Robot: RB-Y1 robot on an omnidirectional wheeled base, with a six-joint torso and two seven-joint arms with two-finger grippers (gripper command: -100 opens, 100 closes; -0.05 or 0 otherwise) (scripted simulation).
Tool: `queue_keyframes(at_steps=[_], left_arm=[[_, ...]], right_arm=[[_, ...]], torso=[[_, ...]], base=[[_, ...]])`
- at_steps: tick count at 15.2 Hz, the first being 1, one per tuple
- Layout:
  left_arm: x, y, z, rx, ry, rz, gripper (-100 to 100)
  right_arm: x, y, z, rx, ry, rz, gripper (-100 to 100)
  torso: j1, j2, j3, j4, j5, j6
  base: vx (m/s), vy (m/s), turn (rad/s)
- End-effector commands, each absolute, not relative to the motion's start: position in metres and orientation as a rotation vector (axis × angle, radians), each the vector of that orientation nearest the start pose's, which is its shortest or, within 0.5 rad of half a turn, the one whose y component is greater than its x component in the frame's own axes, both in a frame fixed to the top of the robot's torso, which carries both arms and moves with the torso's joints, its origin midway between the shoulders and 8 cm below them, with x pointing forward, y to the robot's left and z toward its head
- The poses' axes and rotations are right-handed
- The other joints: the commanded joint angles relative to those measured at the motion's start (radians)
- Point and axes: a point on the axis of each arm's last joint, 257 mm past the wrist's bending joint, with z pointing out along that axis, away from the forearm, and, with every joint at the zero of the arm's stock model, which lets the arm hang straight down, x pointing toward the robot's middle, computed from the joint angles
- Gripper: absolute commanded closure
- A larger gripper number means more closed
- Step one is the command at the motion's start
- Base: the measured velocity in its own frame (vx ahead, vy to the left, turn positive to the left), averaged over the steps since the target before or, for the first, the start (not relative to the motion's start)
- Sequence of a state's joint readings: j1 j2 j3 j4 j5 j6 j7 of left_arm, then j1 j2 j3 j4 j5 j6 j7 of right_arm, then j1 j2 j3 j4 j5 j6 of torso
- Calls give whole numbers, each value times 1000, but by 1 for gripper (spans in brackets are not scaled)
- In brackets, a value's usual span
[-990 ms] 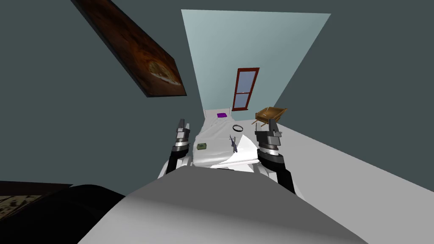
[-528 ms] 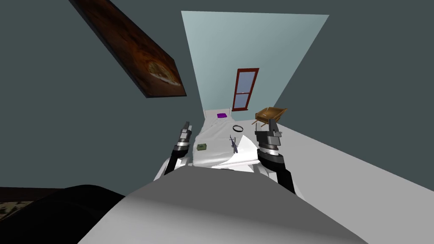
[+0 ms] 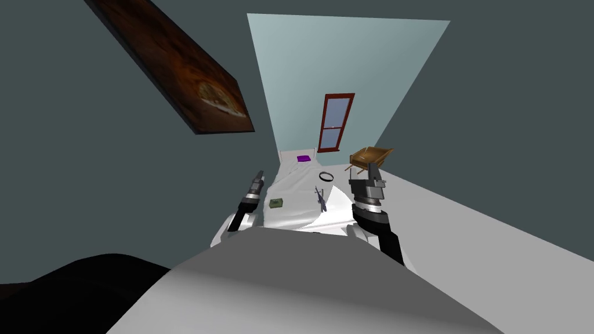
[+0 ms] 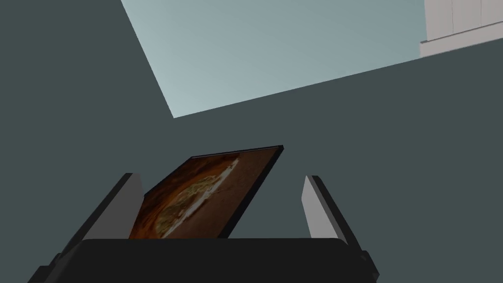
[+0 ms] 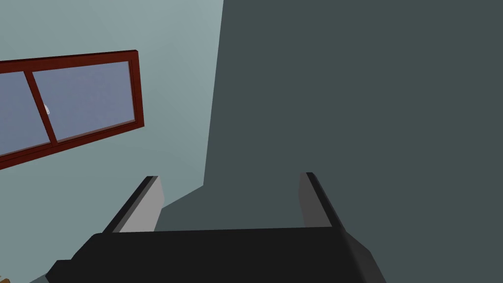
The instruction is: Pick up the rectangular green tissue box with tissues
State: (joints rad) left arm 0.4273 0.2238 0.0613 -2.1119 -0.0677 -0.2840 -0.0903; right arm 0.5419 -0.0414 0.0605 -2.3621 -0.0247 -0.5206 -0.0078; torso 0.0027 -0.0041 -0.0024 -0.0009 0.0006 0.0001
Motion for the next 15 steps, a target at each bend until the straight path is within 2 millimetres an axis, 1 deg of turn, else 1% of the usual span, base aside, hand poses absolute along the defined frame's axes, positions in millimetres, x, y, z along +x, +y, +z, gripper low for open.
queue_keyframes(at_steps=[1,2,3,4,5,6,7,8,9,10,11,12,13,14,15], left_arm=[[414,310,-91,-679,1084,-987,-100],[420,319,-103,-707,1111,-970,-100],[420,320,-108,-715,1118,-966,-100],[426,329,-120,-744,1140,-949,-100],[426,331,-127,-755,1150,-942,-100],[431,341,-139,-788,1172,-924,-100],[431,343,-146,-799,1181,-917,-100],[436,353,-158,-834,1200,-898,-100],[436,356,-165,-846,1210,-891,-100],[436,356,-165,-846,1210,-891,-100],[439,367,-181,-890,1232,-867,-100],[439,368,-185,-897,1237,-863,-100],[442,380,-200,-941,1256,-840,-100],[441,382,-206,-950,1262,-834,-100],[443,393,-221,-996,1278,-811,-100]], right_arm=[[323,-259,50,605,585,1390,0],[323,-259,50,605,585,1390,0],[323,-259,50,605,585,1390,0],[323,-259,50,605,585,1390,0],[323,-259,50,605,585,1390,0],[323,-259,50,605,585,1390,0],[323,-259,50,605,585,1390,0],[323,-259,50,605,585,1390,0],[323,-259,50,605,585,1390,0],[323,-259,50,605,585,1390,0],[323,-259,50,605,585,1390,0],[323,-259,50,605,585,1390,0],[323,-259,50,605,585,1390,0],[323,-259,50,605,585,1390,0],[323,-259,50,605,585,1390,0]], torso=[[0,0,0,0,0,0],[0,0,0,0,0,0],[0,0,0,0,0,0],[0,0,0,0,0,0],[0,0,0,0,0,0],[0,0,0,0,0,0],[0,0,0,0,0,0],[0,0,0,0,0,0],[0,0,0,0,0,0],[0,-1,0,0,0,0],[0,0,0,0,0,0],[0,0,0,0,0,0],[-1,1,0,0,0,0],[-1,1,0,0,0,0],[-1,0,0,0,0,0]], base=[[50,35,-12],[52,29,-19],[49,23,-9],[51,24,-9],[48,21,-11],[48,28,-15],[48,34,-11],[56,36,-10],[57,31,-11],[37,18,-5],[35,21,-7],[38,21,-14],[44,20,-13],[45,22,-9],[52,24,-18]])
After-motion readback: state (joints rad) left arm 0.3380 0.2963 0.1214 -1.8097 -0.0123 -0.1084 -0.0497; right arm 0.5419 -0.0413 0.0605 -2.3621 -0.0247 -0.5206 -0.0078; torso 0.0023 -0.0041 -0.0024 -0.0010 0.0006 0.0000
